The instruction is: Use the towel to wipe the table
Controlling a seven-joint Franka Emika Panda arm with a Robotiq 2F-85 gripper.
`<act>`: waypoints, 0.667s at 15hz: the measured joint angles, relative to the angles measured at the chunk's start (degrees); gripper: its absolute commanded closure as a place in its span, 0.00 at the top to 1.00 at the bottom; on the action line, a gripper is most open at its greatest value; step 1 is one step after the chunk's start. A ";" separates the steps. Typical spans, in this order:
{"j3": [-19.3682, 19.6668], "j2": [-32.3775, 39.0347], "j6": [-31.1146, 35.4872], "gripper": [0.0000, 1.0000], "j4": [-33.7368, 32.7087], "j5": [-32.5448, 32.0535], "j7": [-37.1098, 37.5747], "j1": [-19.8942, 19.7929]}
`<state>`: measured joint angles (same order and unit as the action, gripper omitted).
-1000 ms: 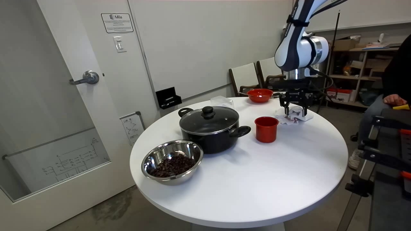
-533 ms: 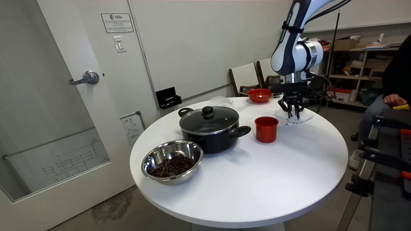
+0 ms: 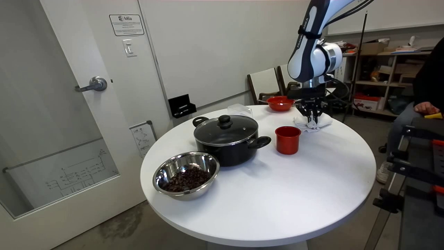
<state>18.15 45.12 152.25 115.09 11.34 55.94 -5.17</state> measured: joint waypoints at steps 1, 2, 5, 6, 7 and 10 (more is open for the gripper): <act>-0.39 0.76 -0.04 0.04 -0.75 0.01 0.11 0.47; -0.87 1.78 -0.61 0.04 -1.75 0.01 0.16 0.86; -1.04 3.06 -3.23 0.04 -4.66 -0.10 0.17 1.69; -1.24 3.32 -3.60 0.04 -5.41 -0.10 0.17 1.70; -1.54 3.51 -3.65 0.04 -6.04 -0.08 0.14 1.66; -3.58 3.59 -3.47 0.04 -7.67 0.32 -1.23 0.78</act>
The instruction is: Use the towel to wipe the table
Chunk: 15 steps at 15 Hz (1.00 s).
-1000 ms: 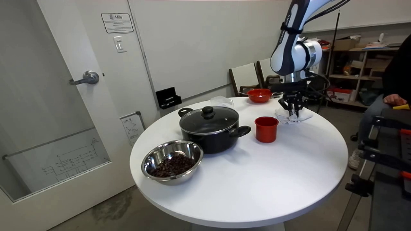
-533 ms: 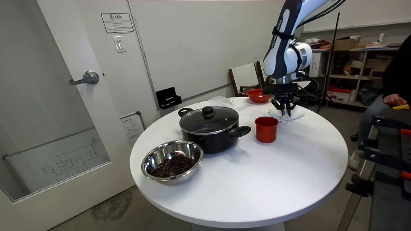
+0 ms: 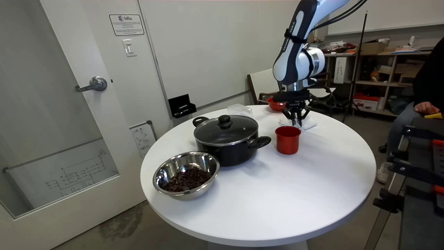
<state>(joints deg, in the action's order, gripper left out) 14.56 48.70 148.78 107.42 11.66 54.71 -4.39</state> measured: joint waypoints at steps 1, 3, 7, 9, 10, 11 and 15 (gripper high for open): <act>-1.68 -0.03 -0.06 0.04 -0.67 0.53 -1.80 -1.19; -5.83 -0.04 -0.86 0.04 -2.16 2.40 -6.72 -4.77; -10.67 0.86 -6.94 0.04 -5.49 7.21 -16.18 -11.50; -10.37 2.12 -10.08 0.04 -7.51 8.37 -17.38 -12.72; -9.80 2.71 -11.17 0.04 -8.44 8.43 -17.35 -12.72; -8.84 3.18 -11.79 0.04 -9.20 8.40 -16.73 -12.22; -2.06 4.70 -11.70 0.04 -10.93 7.15 -9.28 -6.72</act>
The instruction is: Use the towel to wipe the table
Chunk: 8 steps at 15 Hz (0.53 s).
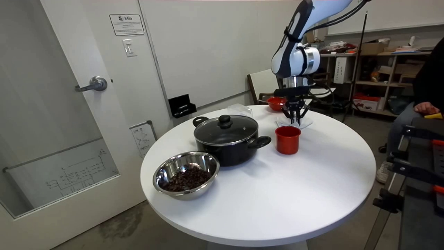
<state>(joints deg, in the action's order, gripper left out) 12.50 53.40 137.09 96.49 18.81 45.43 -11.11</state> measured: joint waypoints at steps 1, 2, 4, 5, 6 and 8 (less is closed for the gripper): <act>1.58 0.32 -0.01 0.04 -0.16 -0.76 2.23 1.29; 3.05 0.63 -0.18 0.04 -0.24 -1.82 4.39 2.34; 5.62 1.31 -1.36 0.04 -0.39 -4.47 8.12 3.54; 6.73 1.71 -2.15 0.04 -0.57 -5.69 9.94 3.71; 7.79 2.12 -3.08 0.04 -0.81 -6.74 11.63 3.70; 9.71 3.10 -5.82 0.04 -1.50 -8.53 14.43 3.27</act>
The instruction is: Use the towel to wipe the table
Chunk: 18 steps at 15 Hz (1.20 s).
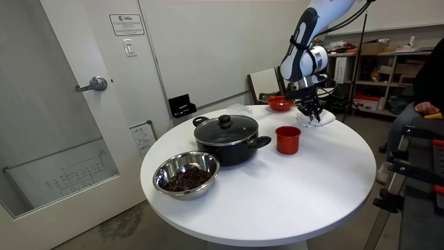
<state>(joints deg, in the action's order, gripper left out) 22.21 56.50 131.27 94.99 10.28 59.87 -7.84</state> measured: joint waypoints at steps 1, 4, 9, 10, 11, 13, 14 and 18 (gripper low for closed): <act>0.84 0.56 -1.74 0.04 -0.51 -0.83 1.22 -0.37; 2.44 2.40 -7.81 0.04 -2.56 -2.93 5.12 -1.88; 1.32 2.46 -8.65 0.04 -3.46 -3.14 6.14 -3.91; 0.84 2.12 -7.88 0.04 -3.26 -3.14 5.75 -4.21; 0.12 1.63 -6.56 0.04 -2.91 -3.14 4.95 -4.54; -1.74 0.48 -3.38 0.04 -2.08 -3.08 2.53 -5.10; -2.75 0.01 -1.85 0.04 -1.75 -3.05 1.16 -5.25; -7.08 -1.64 2.60 0.04 -0.56 -2.72 -5.48 -5.33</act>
<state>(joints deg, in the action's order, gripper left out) 15.13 54.87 133.87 94.43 7.56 54.38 -13.17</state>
